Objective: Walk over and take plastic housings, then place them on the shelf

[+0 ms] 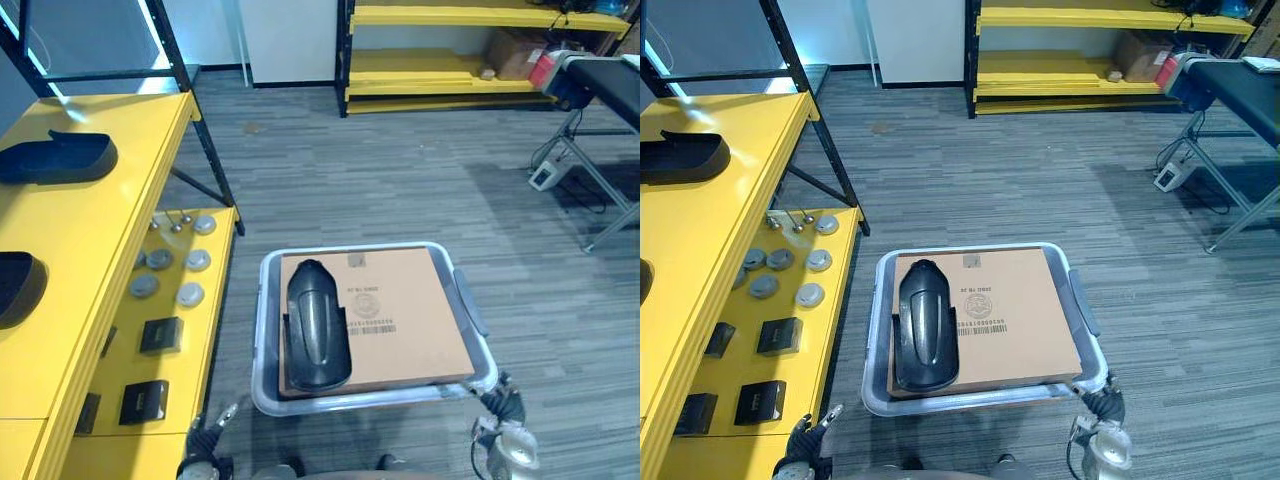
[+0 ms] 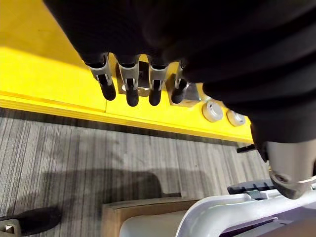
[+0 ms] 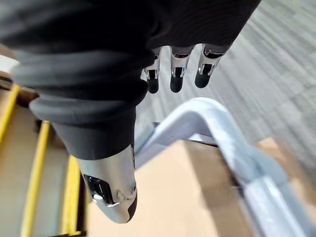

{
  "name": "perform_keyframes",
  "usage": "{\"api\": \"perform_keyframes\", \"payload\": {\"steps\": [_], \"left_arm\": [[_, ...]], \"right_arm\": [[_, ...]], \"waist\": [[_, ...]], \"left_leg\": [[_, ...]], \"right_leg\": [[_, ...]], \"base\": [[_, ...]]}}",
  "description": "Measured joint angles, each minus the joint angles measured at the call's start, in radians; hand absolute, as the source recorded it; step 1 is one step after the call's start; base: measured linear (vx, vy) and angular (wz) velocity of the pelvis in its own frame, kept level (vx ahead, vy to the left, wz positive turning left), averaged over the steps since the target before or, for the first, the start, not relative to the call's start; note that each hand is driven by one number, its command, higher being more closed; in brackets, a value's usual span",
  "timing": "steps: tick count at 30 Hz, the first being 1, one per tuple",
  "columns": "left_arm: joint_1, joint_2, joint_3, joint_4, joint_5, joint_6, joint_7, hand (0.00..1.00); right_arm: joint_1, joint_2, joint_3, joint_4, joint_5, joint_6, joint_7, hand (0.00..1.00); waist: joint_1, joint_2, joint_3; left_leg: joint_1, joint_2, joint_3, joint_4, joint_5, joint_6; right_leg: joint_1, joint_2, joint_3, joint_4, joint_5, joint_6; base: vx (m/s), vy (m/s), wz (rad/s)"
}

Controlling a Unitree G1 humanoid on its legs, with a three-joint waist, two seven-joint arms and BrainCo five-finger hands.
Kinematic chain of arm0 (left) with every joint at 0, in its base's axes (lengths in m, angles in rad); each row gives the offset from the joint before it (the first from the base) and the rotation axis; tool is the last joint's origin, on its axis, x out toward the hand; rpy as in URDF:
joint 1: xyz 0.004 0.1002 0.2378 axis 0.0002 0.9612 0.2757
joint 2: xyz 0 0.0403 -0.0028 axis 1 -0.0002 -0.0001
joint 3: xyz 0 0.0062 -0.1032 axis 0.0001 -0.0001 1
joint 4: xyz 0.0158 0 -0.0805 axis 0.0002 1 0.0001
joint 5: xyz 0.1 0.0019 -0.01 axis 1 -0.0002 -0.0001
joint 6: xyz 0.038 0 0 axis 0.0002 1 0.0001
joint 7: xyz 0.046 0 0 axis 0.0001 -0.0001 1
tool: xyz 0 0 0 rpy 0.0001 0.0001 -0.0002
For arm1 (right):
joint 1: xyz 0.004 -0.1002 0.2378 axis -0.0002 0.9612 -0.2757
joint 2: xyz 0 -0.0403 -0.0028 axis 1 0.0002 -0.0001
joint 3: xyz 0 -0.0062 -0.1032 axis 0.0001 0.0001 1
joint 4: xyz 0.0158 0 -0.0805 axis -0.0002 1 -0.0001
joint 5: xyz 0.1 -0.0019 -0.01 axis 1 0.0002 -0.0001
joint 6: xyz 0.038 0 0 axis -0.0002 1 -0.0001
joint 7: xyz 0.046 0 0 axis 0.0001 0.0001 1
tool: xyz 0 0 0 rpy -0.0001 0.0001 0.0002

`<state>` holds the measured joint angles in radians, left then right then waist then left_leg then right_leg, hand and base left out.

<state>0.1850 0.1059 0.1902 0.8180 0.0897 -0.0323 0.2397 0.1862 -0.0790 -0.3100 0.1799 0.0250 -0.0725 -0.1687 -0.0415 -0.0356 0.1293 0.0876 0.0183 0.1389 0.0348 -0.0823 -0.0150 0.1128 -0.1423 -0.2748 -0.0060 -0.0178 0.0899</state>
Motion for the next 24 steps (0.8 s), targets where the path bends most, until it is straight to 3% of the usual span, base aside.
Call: {"api": "perform_keyframes", "payload": {"steps": [4, 10, 13, 16, 24], "left_arm": [[0.035, -0.006, -0.002, -0.012, 0.000, -0.011, 0.000, 0.00], [0.055, -0.006, -0.005, -0.011, 0.003, -0.014, -0.001, 0.00], [0.031, -0.005, -0.015, -0.014, 0.005, -0.018, -0.001, 0.00], [0.025, -0.005, -0.031, -0.014, 0.005, -0.020, 0.000, 0.00], [0.009, -0.006, -0.035, -0.035, 0.005, -0.021, 0.007, 0.00]], "right_arm": [[-0.003, -0.006, 0.077, -0.100, -0.060, -0.023, 0.021, 0.00], [-0.052, -0.012, 0.213, -0.112, -0.187, -0.027, 0.024, 0.00], [-0.142, -0.012, 0.273, -0.031, -0.258, -0.018, 0.018, 0.00], [-0.251, -0.004, 0.322, 0.110, -0.304, 0.019, 0.014, 0.00], [-0.431, 0.031, 0.321, 0.339, -0.370, 0.084, -0.053, 0.00]], "waist": [[0.002, -0.009, -0.008], [0.012, -0.015, -0.012], [0.034, -0.016, -0.012], [0.062, -0.016, -0.012], [0.113, -0.024, 0.029]], "left_leg": [[0.002, 0.000, -0.004, -0.024, 0.017, 0.003], [-0.017, -0.004, -0.020, -0.064, 0.043, -0.003], [-0.054, -0.010, -0.053, -0.070, 0.057, 0.005], [-0.087, -0.020, -0.090, -0.069, 0.067, 0.015], [-0.131, -0.038, -0.164, -0.022, 0.066, 0.017]], "right_leg": [[-0.014, 0.000, 0.003, 0.001, 0.002, 0.002], [-0.045, 0.001, -0.006, 0.000, 0.010, 0.001], [-0.062, 0.001, -0.035, -0.008, 0.012, 0.004], [-0.062, -0.002, -0.078, -0.033, 0.019, 0.007], [-0.044, -0.016, -0.137, -0.032, 0.024, 0.004]], "base": [[-0.11, -0.010, -0.01], [-0.05, -0.009, 0.06], [0.02, -0.015, 0.31], [0.07, 0.003, 0.35], [0.09, 0.011, 0.31]]}}
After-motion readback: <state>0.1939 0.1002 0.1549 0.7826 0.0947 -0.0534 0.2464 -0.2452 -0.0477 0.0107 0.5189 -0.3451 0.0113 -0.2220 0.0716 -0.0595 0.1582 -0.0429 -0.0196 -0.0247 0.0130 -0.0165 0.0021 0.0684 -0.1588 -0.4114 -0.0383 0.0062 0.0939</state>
